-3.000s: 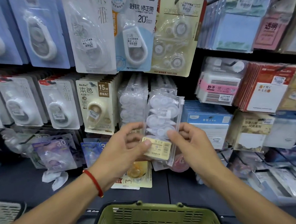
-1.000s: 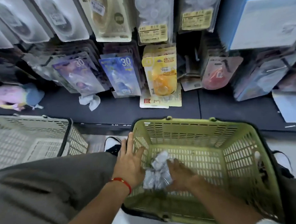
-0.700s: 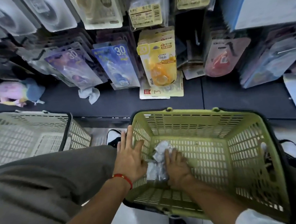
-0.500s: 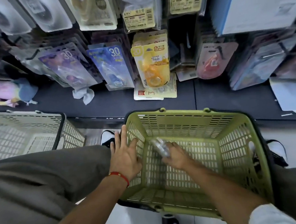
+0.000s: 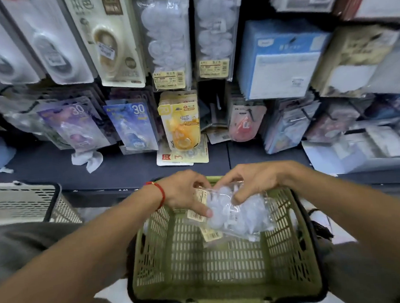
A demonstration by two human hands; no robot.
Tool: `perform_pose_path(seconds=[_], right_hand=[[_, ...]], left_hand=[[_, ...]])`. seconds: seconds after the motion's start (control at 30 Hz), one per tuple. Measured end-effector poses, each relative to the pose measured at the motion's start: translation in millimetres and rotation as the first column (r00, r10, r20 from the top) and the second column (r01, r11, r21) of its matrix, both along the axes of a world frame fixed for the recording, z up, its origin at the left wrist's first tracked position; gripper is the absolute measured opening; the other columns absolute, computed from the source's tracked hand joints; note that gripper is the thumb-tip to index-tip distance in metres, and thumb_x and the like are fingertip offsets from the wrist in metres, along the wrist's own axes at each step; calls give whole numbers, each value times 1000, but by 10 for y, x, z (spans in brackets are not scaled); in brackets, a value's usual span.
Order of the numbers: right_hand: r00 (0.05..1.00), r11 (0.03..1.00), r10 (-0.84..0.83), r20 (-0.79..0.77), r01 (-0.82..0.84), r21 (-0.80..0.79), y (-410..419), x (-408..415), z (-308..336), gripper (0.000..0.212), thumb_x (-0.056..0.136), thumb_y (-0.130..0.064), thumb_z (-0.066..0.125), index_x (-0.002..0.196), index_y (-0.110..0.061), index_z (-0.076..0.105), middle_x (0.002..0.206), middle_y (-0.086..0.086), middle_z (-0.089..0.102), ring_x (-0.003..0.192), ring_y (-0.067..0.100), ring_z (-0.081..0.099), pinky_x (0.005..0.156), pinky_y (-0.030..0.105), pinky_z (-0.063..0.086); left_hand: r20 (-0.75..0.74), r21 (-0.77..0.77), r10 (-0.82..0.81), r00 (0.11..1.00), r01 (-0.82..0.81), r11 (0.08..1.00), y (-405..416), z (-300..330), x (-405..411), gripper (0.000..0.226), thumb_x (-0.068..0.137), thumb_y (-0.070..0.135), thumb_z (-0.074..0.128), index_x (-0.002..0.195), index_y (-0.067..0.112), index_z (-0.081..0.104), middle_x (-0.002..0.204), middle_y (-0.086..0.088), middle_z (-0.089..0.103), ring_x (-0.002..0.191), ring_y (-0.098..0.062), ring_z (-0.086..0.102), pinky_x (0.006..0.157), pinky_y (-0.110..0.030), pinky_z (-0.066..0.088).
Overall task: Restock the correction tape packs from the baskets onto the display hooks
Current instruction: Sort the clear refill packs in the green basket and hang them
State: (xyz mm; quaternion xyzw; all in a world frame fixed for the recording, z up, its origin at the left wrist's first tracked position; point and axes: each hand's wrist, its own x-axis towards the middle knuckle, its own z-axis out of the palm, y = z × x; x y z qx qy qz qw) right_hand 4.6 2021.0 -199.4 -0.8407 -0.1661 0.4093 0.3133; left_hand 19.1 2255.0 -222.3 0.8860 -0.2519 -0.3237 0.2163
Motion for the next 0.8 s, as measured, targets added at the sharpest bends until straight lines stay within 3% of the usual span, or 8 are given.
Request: perform_pose_path(seconds=[0.1, 0.2, 0.33, 0.43, 0.53, 0.6, 0.7, 0.8], right_hand=[[990, 985, -139, 12, 137, 100, -124, 32, 264, 45, 86, -19, 84, 127, -33, 72, 130, -5, 72, 124, 20, 65, 111, 40, 50], [926, 902, -376, 45, 354, 246, -291, 66, 537, 38, 86, -22, 83, 122, -22, 72, 119, 9, 74, 101, 27, 70, 92, 36, 55], [671, 441, -701, -240, 673, 594, -425, 28, 863, 63, 86, -51, 64, 128, -4, 66, 111, 12, 71, 88, 29, 66, 73, 35, 56], [582, 424, -809, -83, 675, 604, -334, -27, 935, 72, 80, -63, 68, 128, -9, 63, 112, 16, 74, 90, 31, 77, 74, 47, 65], [486, 374, -874, 14, 655, 657, -91, -17, 927, 85, 62, -65, 83, 128, -17, 59, 107, 17, 73, 86, 31, 78, 68, 42, 65], [384, 291, -923, 35, 633, 718, 34, 40, 914, 76, 57, -57, 89, 119, -27, 58, 108, 11, 70, 79, 20, 75, 67, 38, 65], [246, 246, -962, 115, 613, 751, 51, 128, 935, 52, 73, -38, 92, 114, -29, 62, 107, -1, 73, 92, 16, 75, 75, 32, 63], [255, 194, -966, 53, 572, 797, 29, 152, 956, 48, 72, -35, 90, 114, -25, 69, 103, -5, 79, 98, 15, 76, 81, 30, 63]], left_hand=[[-101, -88, -1, 995, -8, 996, -13, 273, 150, 53, 69, 43, 96, 113, 25, 72, 116, 8, 72, 113, -15, 67, 101, -37, 54], [-199, -209, 46, 979, -88, 974, 85, 574, 284, 62, 66, 41, 95, 114, 7, 74, 110, 5, 74, 102, -16, 69, 88, -33, 60], [-301, -431, 164, 939, -288, 855, 221, 927, 488, 53, 69, 25, 93, 113, 2, 76, 116, -22, 74, 99, -30, 67, 83, -45, 58], [-389, -521, 278, 878, -458, 720, 270, 1029, 579, 71, 64, 20, 99, 127, 6, 70, 121, -16, 76, 104, -33, 75, 86, -50, 62], [-453, -596, 304, 838, -538, 596, 146, 1009, 537, 72, 59, 21, 96, 125, 11, 71, 116, -15, 78, 95, -30, 78, 74, -46, 67], [-495, -635, 328, 804, -593, 494, -9, 983, 492, 74, 59, 13, 94, 128, 13, 67, 120, -16, 77, 107, -37, 75, 89, -58, 62], [-510, -671, 308, 803, -596, 441, -191, 1009, 462, 72, 68, 3, 91, 132, 19, 64, 123, -14, 75, 107, -35, 76, 87, -50, 63], [-509, -699, 271, 817, -576, 423, -232, 1086, 453, 69, 73, -4, 86, 133, 19, 63, 122, -14, 76, 110, -33, 75, 92, -48, 61]])
